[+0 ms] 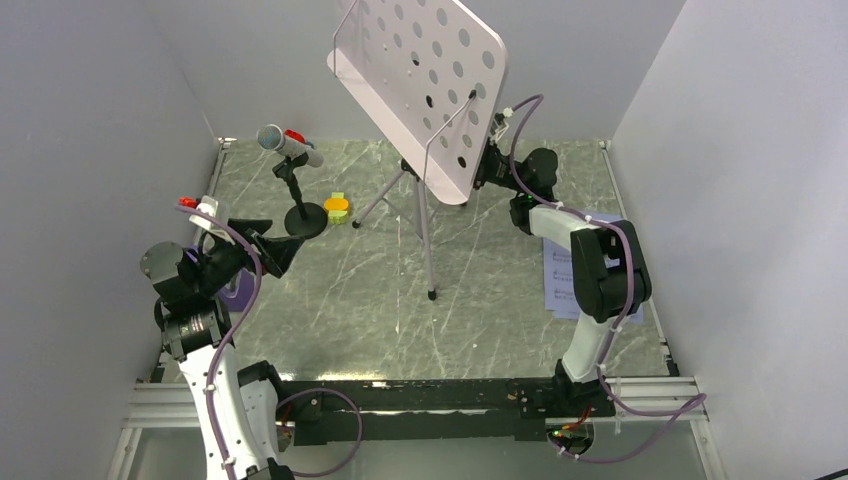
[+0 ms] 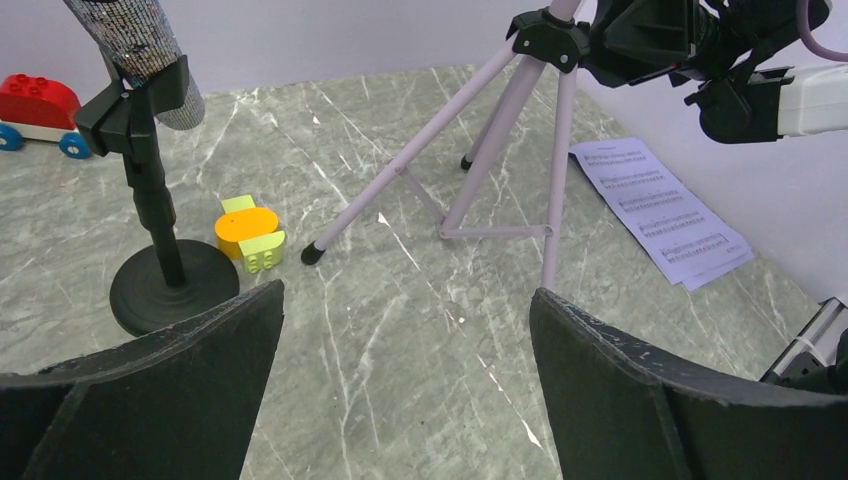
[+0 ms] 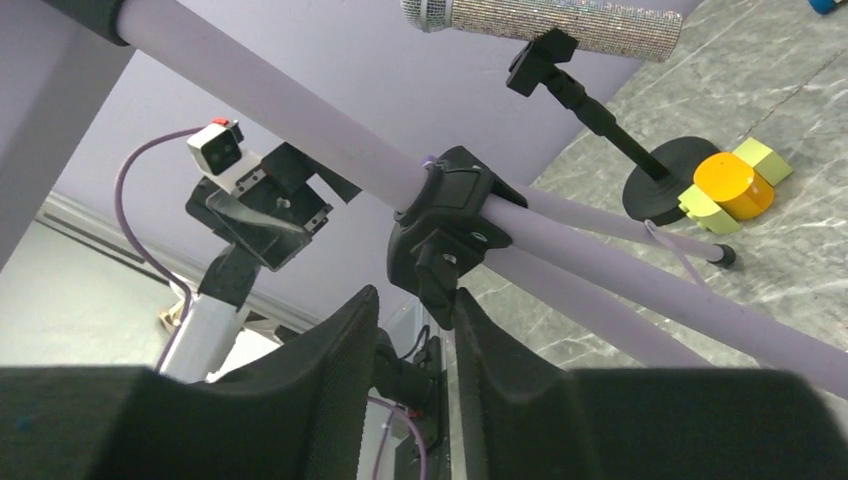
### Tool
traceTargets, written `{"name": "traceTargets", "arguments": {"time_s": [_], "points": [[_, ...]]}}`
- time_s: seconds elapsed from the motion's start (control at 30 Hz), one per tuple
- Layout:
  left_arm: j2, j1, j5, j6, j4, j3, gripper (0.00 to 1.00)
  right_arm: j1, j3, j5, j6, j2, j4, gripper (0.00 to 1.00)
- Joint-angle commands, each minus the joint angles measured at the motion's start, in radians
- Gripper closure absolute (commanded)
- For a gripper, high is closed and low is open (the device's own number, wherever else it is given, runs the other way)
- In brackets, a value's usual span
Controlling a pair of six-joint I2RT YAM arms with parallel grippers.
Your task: Pack up the instrument practice props
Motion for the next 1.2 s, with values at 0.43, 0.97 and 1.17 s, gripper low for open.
{"name": "traceTargets", "arguments": {"time_s": [0.43, 0.97, 1.17], "points": [[-0.013, 0.003, 0.015, -0.001, 0.012, 0.002, 0.03, 0.059, 0.060, 0.040, -0.593, -0.128, -0.335, 0.84], [-0.023, 0.003, 0.011, 0.013, -0.005, 0.002, 0.03, 0.099, 0.043, 0.093, -1.106, -0.211, -0.568, 0.93], [-0.001, 0.003, 0.013, -0.001, 0.007, 0.007, 0.03, 0.101, 0.142, 0.118, -1.457, -0.199, -0.829, 0.99]]}}
